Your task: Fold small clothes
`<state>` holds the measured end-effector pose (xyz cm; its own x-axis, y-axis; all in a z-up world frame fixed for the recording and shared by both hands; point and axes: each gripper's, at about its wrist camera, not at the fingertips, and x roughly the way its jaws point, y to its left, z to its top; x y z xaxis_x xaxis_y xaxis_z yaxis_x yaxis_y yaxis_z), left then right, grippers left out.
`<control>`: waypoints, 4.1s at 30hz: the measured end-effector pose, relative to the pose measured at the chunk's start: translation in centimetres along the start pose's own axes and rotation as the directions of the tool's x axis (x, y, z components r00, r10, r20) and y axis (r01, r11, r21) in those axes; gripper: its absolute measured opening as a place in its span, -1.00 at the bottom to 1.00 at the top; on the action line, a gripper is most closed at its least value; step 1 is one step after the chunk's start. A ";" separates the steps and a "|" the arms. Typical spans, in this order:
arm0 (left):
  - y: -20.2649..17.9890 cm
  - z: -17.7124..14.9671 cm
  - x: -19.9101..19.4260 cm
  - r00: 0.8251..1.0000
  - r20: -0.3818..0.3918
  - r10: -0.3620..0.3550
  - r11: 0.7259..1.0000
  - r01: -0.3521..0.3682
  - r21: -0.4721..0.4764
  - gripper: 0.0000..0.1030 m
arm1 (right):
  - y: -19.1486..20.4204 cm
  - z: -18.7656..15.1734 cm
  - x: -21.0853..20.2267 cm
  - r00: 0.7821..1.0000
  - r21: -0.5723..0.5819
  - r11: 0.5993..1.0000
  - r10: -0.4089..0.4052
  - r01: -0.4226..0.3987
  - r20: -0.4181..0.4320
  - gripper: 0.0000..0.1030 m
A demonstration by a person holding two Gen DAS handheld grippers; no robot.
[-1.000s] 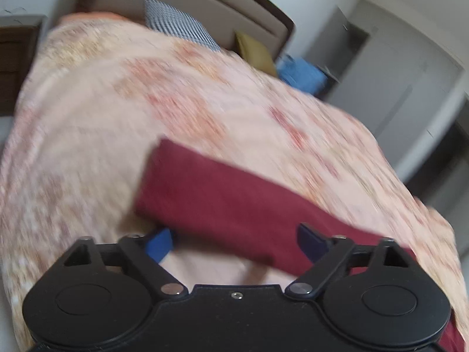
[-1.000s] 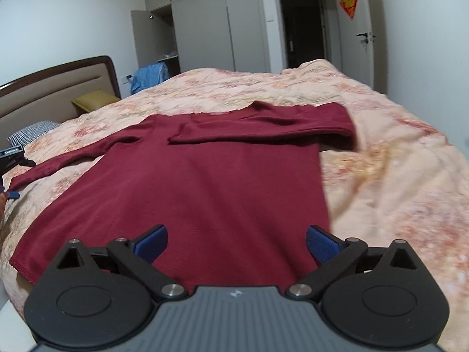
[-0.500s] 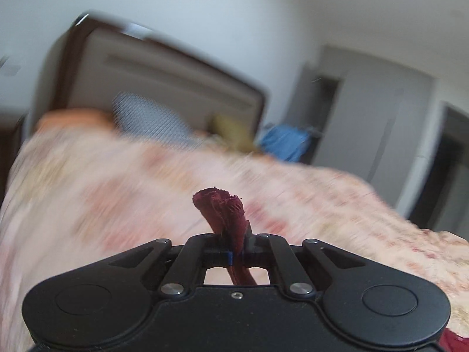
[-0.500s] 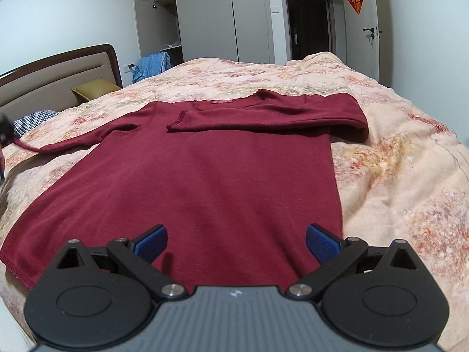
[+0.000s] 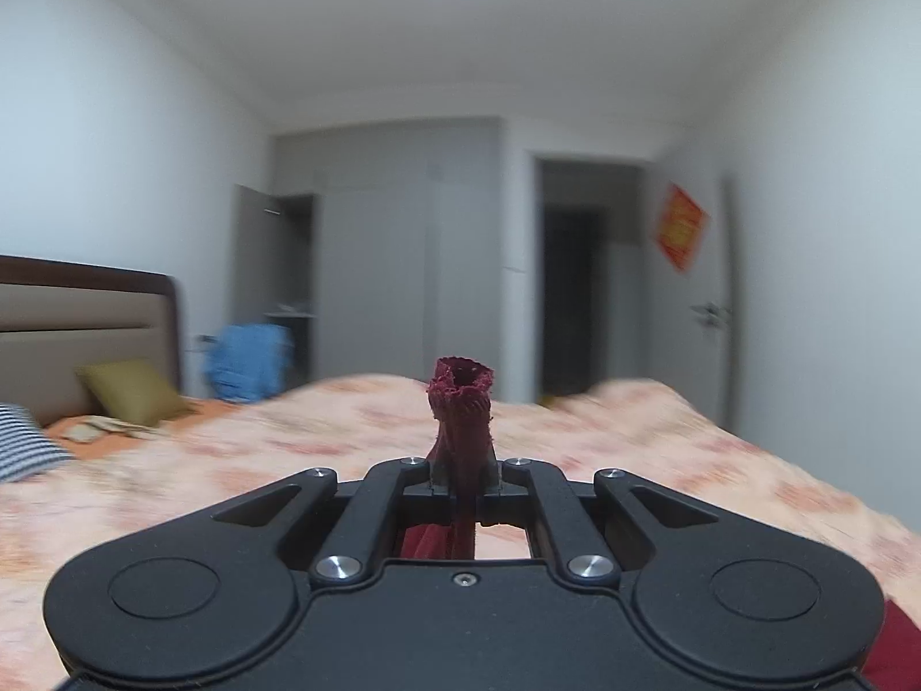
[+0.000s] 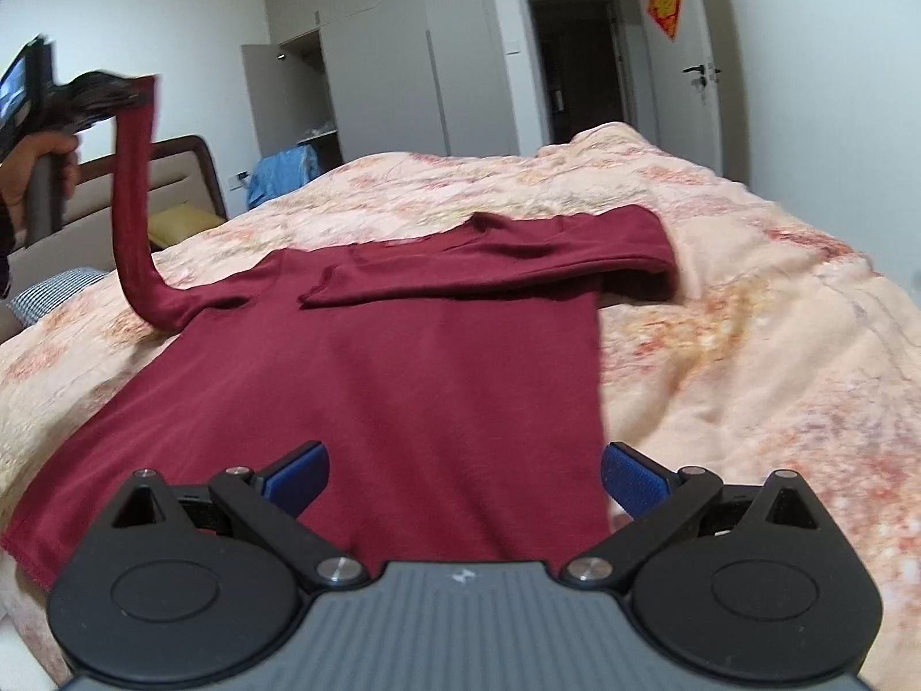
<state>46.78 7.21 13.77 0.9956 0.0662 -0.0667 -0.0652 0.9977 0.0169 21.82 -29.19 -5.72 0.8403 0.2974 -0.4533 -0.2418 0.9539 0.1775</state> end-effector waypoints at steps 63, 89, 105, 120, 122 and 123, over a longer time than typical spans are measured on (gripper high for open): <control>9.4 -20.2 -1.7 0.856 -0.512 -0.069 0.997 0.083 0.004 0.99 | 2.8 13.1 22.1 0.995 -0.208 0.975 0.058 -0.075 -0.085 0.13; 5.3 -17.5 5.3 0.951 -0.271 0.151 0.959 -0.075 0.272 0.87 | 5.5 29.9 17.7 0.929 -0.152 0.952 0.294 -0.264 0.225 -0.83; 8.3 -19.0 3.3 0.889 -0.333 0.315 0.933 -0.226 0.279 0.70 | -0.9 15.6 22.4 0.973 -0.017 0.979 0.200 -0.203 -0.111 -0.80; 10.6 -16.2 -1.4 0.901 -0.432 -0.051 0.995 0.009 -0.098 0.94 | 0.0 11.8 19.3 0.987 -0.151 0.979 0.127 -0.141 -0.093 0.84; 10.9 -15.3 -0.4 0.903 -0.425 -0.063 0.989 0.001 -0.145 0.94 | 0.6 11.1 18.7 0.991 -0.196 0.972 0.114 -0.126 -0.073 0.93; 11.0 -15.1 0.4 0.903 -0.426 -0.059 0.987 -0.013 -0.163 0.95 | 0.9 10.8 18.6 0.992 -0.216 0.969 0.105 -0.117 -0.064 0.98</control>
<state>45.48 18.38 -1.11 0.8738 0.0065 -0.4862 -0.0879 0.9855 -0.1448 42.45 -23.24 -4.55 0.7772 0.3980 -0.4874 -0.4374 0.8985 0.0361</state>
